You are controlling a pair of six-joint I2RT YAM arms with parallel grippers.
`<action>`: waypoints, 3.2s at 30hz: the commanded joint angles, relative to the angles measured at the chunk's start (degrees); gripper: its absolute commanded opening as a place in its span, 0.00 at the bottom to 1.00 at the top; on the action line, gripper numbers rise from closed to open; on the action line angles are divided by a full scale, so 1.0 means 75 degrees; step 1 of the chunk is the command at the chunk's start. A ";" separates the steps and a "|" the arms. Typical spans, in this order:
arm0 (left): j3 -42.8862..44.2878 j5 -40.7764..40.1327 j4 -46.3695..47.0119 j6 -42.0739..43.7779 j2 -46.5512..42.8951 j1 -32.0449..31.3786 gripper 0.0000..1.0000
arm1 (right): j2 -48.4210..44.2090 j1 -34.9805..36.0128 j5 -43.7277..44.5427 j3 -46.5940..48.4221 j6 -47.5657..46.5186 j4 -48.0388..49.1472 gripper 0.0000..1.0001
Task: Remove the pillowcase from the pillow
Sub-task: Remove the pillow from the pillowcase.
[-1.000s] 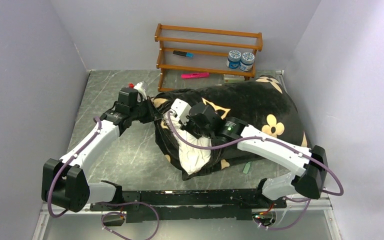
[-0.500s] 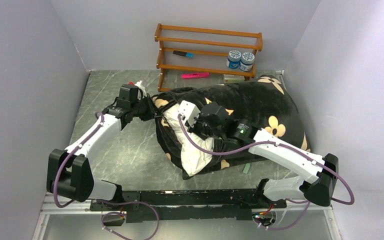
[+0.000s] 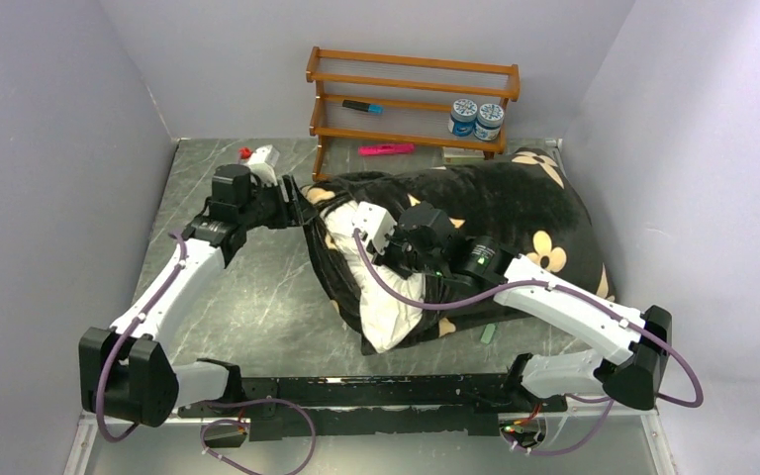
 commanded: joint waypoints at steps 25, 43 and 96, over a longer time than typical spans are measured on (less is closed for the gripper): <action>0.0454 -0.3615 -0.0886 0.1077 -0.1122 -0.2929 0.77 | 0.0155 0.0120 0.0009 0.0407 0.0136 -0.1085 0.00; 0.0706 -0.3491 -0.1038 -0.0117 -0.0744 -0.3380 0.78 | -0.0024 0.0119 0.0802 0.0256 0.0124 -0.0820 0.00; -0.2458 0.0616 0.3613 -0.1299 -0.0045 -0.0919 0.08 | -0.0058 -0.0337 -0.0417 0.1010 0.0393 -0.1198 0.29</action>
